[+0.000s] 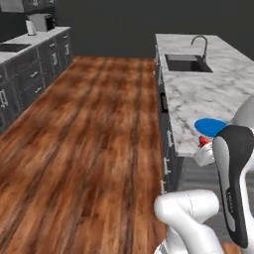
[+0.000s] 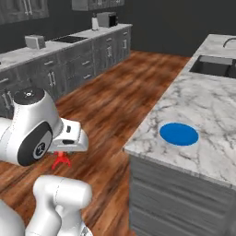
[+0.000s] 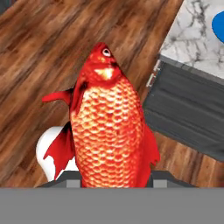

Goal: Take the fish from the oven and place it on the plate on the counter.

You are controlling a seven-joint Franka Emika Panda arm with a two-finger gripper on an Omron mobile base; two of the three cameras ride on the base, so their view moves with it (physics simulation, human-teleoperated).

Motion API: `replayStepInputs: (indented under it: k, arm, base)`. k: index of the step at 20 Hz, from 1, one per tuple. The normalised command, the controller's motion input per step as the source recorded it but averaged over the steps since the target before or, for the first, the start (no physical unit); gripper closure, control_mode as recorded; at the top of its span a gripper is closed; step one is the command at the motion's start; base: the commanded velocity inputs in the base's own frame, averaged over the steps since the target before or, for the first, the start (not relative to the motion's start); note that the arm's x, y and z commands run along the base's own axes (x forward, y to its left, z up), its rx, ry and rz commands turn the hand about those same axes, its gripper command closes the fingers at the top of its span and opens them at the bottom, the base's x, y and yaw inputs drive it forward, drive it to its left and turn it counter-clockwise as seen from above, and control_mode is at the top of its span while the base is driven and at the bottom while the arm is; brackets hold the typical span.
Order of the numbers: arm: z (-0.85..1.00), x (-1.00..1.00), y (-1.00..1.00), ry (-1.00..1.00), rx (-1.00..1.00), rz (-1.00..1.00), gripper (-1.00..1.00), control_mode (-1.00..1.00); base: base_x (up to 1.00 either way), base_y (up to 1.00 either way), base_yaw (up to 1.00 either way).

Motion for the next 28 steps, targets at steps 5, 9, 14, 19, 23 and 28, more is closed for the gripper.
replayStepInputs:
  k: [5,9,14,19,23,28]
  arm:
    - [0.0,0.0,0.0,0.0,0.0,0.0,1.0,1.0]
    - [0.0,0.0,0.0,0.0,0.0,0.0,1.0,1.0]
    - [0.0,0.0,0.0,0.0,0.0,0.0,1.0,1.0]
    - [0.0,0.0,0.0,0.0,0.0,0.0,1.0,1.0]
    - [0.0,0.0,0.0,0.0,0.0,0.0,1.0,1.0]
    - [0.0,0.0,0.0,0.0,0.0,0.0,1.0,1.0]
  base:
    - [0.34,-0.34,-0.73]
    - [0.53,-0.03,-0.45]
    - [0.65,-0.14,-0.01]
    - [0.92,-0.66,0.12]
    - [0.71,-0.87,0.05]
    - [0.68,-0.33,-0.14]
